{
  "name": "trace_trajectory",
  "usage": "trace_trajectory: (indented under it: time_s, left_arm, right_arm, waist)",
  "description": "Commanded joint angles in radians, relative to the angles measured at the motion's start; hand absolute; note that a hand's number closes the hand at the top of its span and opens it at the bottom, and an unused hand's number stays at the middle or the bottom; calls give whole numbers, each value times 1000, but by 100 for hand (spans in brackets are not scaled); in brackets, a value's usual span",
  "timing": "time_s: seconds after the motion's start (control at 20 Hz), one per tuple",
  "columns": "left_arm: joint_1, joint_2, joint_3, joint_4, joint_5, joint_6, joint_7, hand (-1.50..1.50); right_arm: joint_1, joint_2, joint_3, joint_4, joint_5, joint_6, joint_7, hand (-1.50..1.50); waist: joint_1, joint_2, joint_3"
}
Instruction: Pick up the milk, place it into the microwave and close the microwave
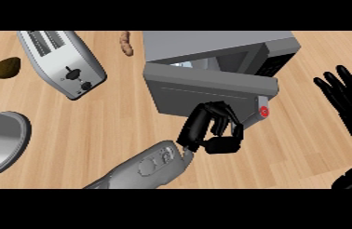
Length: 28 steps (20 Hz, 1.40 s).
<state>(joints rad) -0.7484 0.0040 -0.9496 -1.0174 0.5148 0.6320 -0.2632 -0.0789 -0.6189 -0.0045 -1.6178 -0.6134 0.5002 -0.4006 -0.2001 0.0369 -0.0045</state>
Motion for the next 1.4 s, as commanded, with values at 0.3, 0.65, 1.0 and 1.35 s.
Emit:
trace_trajectory:
  time_s: [0.3,0.65,1.0,1.35]
  left_arm:
    - [-166,-4,121,122,167,58,-15,150]
    - [-185,-4,204,159,267,36,-127,150]
    - [-187,-4,207,189,322,15,-194,150]
    - [-188,-4,201,211,364,11,-246,150]
  right_arm:
    - [-34,-31,-1,-34,-110,54,57,-150]
    - [-61,-55,-18,-34,-157,56,87,-150]
    - [-84,-86,-39,-54,-195,63,109,-150]
    - [-105,-105,-47,-59,-233,69,132,-150]
  waist:
    - [-68,21,-1]
    - [-85,43,-2]
    - [-99,43,-1]
    - [-109,51,1]
